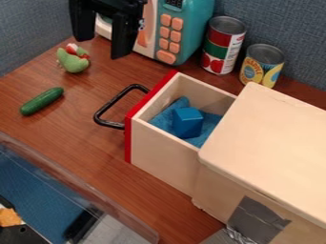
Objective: Take the Blue object from the drawer and put it left side
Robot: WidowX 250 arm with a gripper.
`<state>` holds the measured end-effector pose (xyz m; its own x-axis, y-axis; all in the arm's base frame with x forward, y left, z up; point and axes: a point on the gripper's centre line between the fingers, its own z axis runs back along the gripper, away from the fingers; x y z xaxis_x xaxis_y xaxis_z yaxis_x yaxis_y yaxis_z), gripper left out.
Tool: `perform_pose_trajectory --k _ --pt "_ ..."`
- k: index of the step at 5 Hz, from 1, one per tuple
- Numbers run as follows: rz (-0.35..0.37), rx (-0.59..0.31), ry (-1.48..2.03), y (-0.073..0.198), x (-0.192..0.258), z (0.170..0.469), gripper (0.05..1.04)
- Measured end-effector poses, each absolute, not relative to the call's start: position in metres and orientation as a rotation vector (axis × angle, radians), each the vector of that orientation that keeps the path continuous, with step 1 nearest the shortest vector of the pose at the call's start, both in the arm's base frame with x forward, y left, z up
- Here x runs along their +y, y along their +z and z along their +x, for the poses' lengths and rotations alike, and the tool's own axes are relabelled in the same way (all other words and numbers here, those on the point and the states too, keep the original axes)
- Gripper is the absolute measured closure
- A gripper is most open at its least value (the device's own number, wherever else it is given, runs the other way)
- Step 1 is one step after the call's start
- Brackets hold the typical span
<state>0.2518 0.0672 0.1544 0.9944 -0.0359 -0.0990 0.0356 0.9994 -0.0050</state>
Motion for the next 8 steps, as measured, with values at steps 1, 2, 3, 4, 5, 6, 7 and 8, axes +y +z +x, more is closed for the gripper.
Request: perform_pose_trajectory --k 1,2,3,4,5,6,7,8 --pt "-0.014 0.121 -0.021 0.147 0.065 0.251 0.083" --pt "-0.051 0.095 0.033 0.141 0.032 0.256 0.083" --pt "-0.06 0.049 0.091 0.141 0.001 0.263 0.083" --pt "-0.077 -0.036 0.197 0.137 -0.019 0.266 0.083" --pt "-0.064 -0.128 0.292 0.131 -0.037 0.268 0.083" --pt "-0.066 -0.229 0.402 0.129 -0.041 0.268 0.083" --pt "-0.123 -0.284 0.539 0.109 -0.043 0.268 0.083" --pt "-0.141 -0.346 0.663 0.1 -0.039 0.271 0.083"
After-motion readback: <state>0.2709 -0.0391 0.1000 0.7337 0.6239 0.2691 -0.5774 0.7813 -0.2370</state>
